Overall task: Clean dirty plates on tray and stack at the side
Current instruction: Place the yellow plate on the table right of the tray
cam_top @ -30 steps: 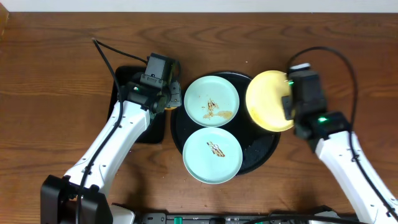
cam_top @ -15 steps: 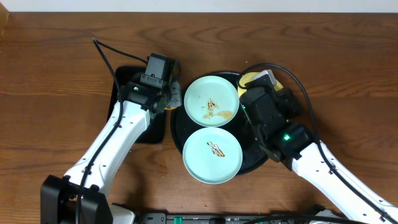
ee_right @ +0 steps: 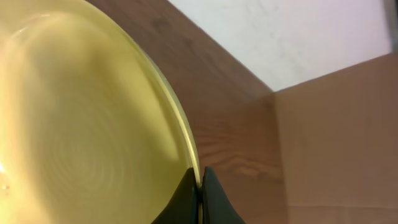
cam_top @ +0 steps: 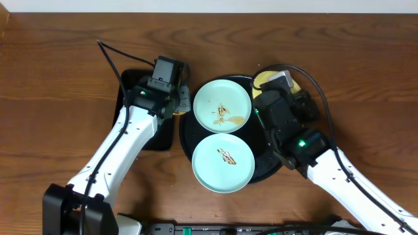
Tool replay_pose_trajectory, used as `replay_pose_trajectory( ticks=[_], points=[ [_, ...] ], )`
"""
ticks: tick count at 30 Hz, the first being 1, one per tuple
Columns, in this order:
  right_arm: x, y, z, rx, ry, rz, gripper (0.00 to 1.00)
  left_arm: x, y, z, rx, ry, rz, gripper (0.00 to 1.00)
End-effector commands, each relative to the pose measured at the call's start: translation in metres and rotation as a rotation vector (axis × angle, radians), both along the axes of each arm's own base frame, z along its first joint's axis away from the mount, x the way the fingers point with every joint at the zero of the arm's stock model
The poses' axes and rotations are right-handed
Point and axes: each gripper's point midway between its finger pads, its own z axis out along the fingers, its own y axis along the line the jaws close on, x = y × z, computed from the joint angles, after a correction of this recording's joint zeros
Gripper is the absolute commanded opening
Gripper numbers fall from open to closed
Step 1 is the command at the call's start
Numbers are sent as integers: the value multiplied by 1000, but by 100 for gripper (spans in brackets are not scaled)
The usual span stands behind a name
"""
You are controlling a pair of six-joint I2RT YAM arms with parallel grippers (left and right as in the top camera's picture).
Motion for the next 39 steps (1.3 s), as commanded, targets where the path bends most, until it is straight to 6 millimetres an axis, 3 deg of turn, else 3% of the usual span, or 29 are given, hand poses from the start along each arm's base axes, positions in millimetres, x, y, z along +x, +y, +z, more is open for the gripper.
replay_pose_trajectory(
  ticks=[1,4,10,17,24,30,32,33,34,39],
  points=[
    [6,-11,-8,215,-17,-90,1,1,2,3,10,-12,-4,8],
    [12,-41,-13,303,-21,-186,1,1,2,3,10,-11,-4,8],
    [14,-121,-22,479,-46,-423,1,1,2,3,10,-12,-4,8],
    [-9,-201,-72,706,13,-720,1,1,2,3,10,-11,-4,8],
    [-16,-250,-119,739,60,-877,1,1,2,3,10,-9,-4,8],
    [-11,-247,-132,797,88,-864,3,1,2,3,10,-9,-4,8],
    [-9,-243,-132,822,94,-846,18,1,2,3,10,-9,-4,8],
    [-6,-236,-132,850,104,-822,29,1,2,3,10,-9,-4,8],
    [-3,-230,-132,874,118,-789,32,1,2,3,10,-9,-4,8],
    [11,-171,-120,1053,221,-536,41,1,2,3,10,-9,-4,8]
  ],
)
